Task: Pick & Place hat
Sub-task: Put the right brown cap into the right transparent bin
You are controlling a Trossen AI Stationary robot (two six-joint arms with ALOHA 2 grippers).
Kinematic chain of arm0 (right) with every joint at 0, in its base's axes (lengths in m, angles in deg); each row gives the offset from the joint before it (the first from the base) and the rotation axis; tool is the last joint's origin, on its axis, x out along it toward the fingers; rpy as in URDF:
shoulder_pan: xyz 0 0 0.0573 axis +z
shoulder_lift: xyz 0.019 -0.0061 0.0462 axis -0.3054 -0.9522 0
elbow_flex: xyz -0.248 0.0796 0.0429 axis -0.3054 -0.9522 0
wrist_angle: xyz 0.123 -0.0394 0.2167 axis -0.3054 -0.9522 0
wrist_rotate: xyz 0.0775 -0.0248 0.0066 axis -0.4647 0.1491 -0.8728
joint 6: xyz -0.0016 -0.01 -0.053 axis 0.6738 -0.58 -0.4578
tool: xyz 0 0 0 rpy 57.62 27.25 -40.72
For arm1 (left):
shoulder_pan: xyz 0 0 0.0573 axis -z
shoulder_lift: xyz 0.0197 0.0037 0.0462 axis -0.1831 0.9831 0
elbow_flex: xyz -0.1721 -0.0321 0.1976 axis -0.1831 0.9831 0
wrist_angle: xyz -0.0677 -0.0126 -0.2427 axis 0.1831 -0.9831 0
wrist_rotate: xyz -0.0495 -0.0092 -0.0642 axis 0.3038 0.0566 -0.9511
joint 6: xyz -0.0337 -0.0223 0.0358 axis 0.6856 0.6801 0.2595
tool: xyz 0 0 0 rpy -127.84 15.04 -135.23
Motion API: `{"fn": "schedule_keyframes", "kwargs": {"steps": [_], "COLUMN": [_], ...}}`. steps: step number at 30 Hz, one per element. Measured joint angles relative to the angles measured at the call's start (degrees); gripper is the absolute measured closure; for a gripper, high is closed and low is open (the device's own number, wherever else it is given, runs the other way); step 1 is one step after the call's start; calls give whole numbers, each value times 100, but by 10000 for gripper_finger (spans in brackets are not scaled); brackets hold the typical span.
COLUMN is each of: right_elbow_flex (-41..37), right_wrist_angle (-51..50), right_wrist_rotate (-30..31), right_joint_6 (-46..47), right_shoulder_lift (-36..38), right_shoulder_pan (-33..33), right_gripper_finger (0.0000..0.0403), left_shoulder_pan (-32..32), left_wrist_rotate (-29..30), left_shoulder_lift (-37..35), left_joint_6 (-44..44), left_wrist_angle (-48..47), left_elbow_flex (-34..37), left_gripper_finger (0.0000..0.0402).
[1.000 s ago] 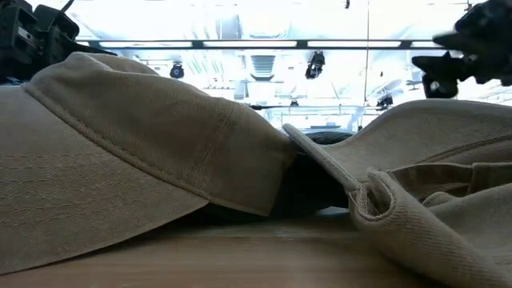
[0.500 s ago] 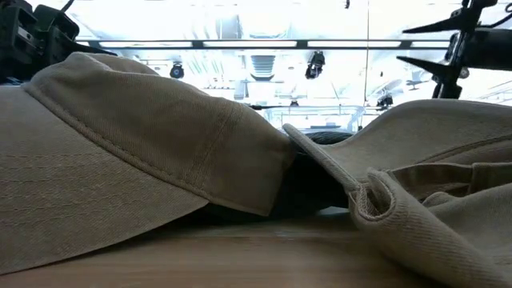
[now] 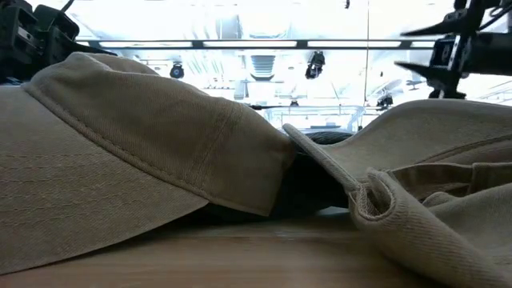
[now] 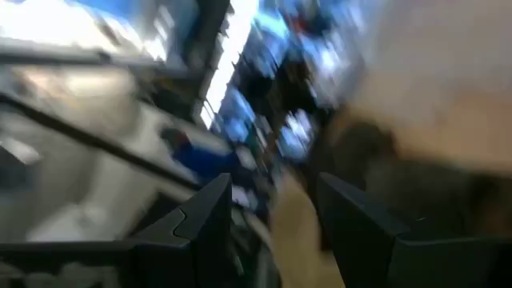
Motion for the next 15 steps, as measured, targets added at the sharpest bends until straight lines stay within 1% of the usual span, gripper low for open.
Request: {"fn": "schedule_keyframes", "kwargs": {"steps": [2,4,8,10,13,15], "right_elbow_flex": [353,853,2006,2569,3221,3519], "right_wrist_angle": [-759,-1798,-3903,-4750,-5562,-5804], "right_wrist_rotate": [-285,-511,-557,-539,-530,-536], "right_joint_6": [-102,-517,-2135,-2717,-3499,-4109], "right_shoulder_lift": [-365,-744,-1644,-2111,-2808,-3257], "right_shoulder_pan": [-1,1,-1,2,2,2], "right_gripper_finger": [223,223,223,223,223,222], "left_shoulder_pan": [0,-1,-1,-1,-1,0], "left_wrist_rotate": [0,0,0,0,0,0], "left_shoulder_lift": [-1,0,-1,0,0,-1], "left_joint_6": [0,0,0,0,0,0], "left_wrist_angle": [0,0,-1,0,0,-2], "left_elbow_flex": [0,0,0,0,0,0], "left_gripper_finger": [220,220,220,220,220,220]}}
